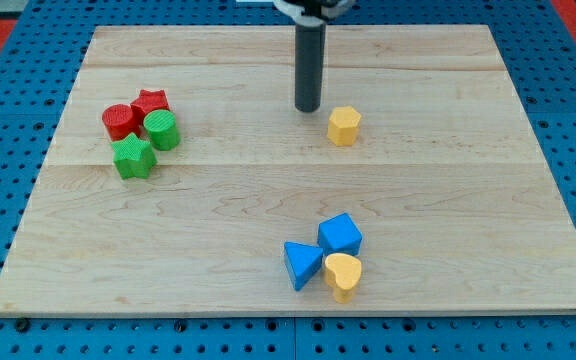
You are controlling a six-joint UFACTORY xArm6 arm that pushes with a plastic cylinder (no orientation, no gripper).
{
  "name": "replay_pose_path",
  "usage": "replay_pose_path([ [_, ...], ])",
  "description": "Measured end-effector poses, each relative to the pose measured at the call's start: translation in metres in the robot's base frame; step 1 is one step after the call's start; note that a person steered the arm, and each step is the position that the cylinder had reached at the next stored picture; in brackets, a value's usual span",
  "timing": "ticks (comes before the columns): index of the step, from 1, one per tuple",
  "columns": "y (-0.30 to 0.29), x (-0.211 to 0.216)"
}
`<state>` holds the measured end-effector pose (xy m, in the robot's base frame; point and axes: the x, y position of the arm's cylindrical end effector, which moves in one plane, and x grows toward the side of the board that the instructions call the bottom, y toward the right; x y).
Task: Make a group of yellow and blue blocks at bottom center
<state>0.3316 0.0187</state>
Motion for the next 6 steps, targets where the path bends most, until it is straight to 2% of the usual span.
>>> replay_pose_path([
  [1,0.053,0.046],
  [2,0.045,0.093],
  [4,0.114,0.069],
  [5,0.15,0.078],
  [6,0.135,0.121],
])
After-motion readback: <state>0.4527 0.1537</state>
